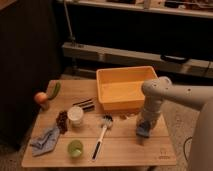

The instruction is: Wipe table surface with sponge

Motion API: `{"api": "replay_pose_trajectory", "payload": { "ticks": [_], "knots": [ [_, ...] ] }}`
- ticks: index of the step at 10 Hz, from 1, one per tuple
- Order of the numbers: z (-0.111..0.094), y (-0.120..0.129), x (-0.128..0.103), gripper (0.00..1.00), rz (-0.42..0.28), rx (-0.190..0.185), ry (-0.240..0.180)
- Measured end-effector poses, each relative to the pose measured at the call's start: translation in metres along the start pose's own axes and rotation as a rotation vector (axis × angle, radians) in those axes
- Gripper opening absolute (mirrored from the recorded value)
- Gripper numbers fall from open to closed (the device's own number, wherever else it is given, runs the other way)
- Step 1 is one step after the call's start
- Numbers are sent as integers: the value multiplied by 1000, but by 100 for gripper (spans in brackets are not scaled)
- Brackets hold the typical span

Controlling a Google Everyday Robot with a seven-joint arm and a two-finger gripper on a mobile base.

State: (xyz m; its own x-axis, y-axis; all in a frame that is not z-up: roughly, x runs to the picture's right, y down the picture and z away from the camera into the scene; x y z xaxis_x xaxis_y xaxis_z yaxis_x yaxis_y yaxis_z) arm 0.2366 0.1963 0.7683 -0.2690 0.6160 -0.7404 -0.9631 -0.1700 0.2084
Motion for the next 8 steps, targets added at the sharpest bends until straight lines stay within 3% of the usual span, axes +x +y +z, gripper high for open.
{"api": "replay_pose_trajectory", "payload": {
  "ticks": [2,8],
  "knots": [
    [9,-10,5,14,7,-3,5],
    [40,-31,47,14,41,49,-10]
  ]
}}
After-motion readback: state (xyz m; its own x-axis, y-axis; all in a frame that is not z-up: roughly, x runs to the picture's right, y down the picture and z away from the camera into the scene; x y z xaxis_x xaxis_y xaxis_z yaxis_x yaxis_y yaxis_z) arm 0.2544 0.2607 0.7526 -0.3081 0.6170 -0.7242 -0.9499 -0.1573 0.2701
